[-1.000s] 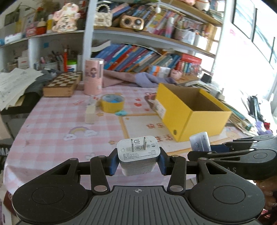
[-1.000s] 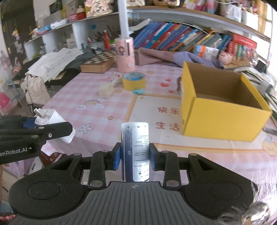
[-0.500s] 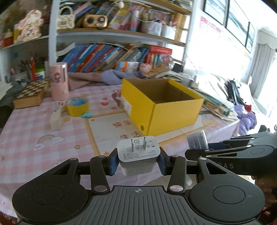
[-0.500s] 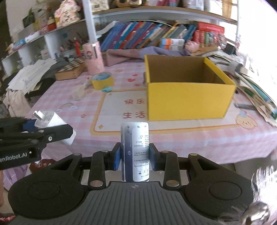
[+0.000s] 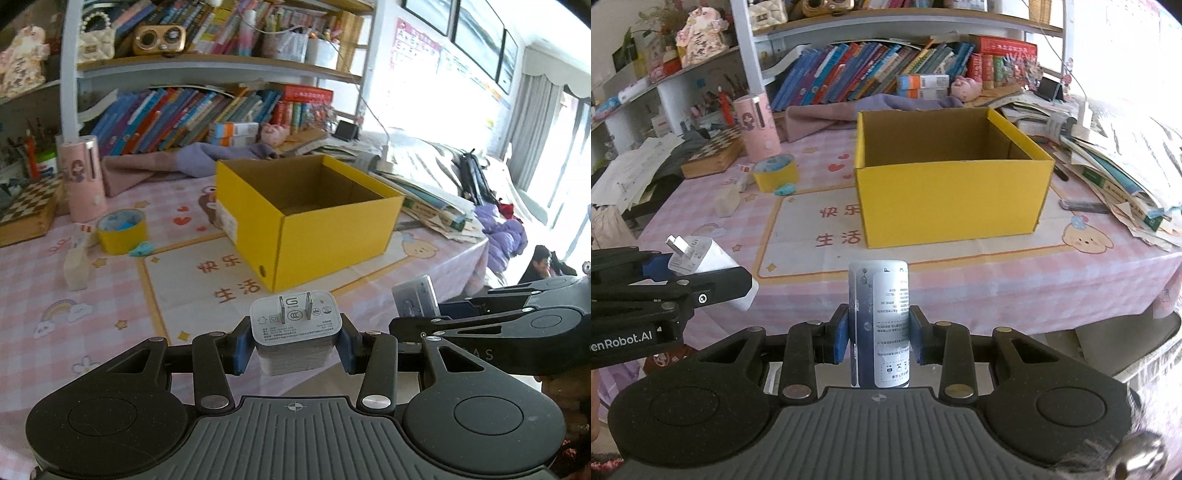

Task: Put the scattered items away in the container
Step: 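Lift and carry the tube and charger in both grippers toward the yellow box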

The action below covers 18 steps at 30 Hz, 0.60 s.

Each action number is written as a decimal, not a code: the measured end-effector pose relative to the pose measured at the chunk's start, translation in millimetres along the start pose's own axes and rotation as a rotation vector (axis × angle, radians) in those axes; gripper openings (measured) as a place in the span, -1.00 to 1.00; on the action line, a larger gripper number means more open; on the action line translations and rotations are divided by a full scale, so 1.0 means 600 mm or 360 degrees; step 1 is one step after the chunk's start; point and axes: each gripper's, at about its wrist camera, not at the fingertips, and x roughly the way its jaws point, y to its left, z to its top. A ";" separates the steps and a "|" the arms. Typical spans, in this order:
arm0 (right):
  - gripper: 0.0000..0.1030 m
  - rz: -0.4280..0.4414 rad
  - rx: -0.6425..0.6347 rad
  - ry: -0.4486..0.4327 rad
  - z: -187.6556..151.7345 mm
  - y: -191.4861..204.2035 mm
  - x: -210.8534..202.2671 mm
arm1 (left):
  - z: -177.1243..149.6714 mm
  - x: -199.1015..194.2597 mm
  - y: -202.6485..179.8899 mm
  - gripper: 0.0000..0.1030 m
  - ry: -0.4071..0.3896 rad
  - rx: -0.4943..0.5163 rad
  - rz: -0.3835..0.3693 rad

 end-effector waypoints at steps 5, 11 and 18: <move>-0.41 -0.0044 0.0044 0.0002 0.001 -0.023 0.000 | 0.010 0.020 -0.013 -0.14 0.0013 0.0038 -0.0050; -0.41 -0.0094 0.0089 0.0006 0.006 -0.048 0.002 | 0.023 0.047 -0.030 -0.14 0.0034 0.0081 -0.0109; -0.41 -0.0133 0.0130 0.0023 0.014 -0.073 0.014 | 0.035 0.071 -0.040 -0.14 0.0044 0.0121 -0.0148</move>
